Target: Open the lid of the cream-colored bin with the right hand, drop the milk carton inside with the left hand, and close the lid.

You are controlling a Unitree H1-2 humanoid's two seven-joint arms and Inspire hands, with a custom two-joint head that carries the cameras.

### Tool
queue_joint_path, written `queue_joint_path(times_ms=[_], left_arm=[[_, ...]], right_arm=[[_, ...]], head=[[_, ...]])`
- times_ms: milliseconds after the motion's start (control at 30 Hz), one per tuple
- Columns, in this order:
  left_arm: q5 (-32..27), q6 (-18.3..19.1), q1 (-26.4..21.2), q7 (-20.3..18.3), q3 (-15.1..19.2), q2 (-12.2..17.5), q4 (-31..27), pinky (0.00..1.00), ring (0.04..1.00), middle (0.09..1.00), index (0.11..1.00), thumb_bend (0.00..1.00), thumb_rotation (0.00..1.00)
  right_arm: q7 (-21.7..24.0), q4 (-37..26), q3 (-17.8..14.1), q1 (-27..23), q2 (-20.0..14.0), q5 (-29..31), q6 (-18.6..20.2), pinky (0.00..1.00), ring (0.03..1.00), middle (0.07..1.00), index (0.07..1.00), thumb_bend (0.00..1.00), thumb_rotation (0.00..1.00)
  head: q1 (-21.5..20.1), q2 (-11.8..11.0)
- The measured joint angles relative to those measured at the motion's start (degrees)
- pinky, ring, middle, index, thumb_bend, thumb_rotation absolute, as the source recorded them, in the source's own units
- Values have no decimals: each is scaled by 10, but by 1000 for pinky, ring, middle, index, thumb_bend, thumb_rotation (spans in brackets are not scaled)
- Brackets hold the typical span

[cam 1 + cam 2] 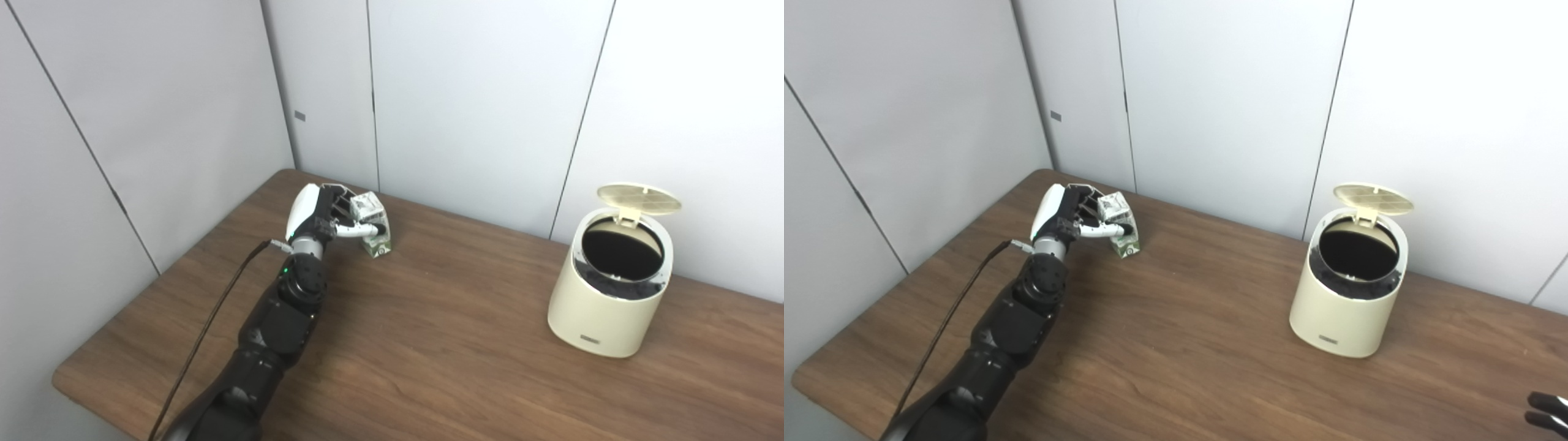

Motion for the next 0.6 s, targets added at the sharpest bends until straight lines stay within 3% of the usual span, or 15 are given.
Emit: queue_joint_path(times_ms=[133,333,500,600], left_arm=[[-6,0,1,-2,4,0,0,383,450,522,452,520,0],[-13,-8,11,-3,12,-4,-18,331,398,488,472,525,0],[-23,-13,14,-2,20,-8,-55,319,389,478,478,526,0],[-24,-28,14,-7,22,-7,-78,322,391,473,482,525,0]], right_arm=[[0,-1,1,0,1,0,2,471,683,716,680,634,886],[2,-11,9,3,10,-7,30,490,701,737,705,587,893],[3,-15,21,1,19,-13,42,613,765,782,755,438,911],[6,-8,26,-6,22,0,35,755,834,838,812,215,896]], head=[[-5,-2],[-27,-4],[-72,-3],[-94,-1]])
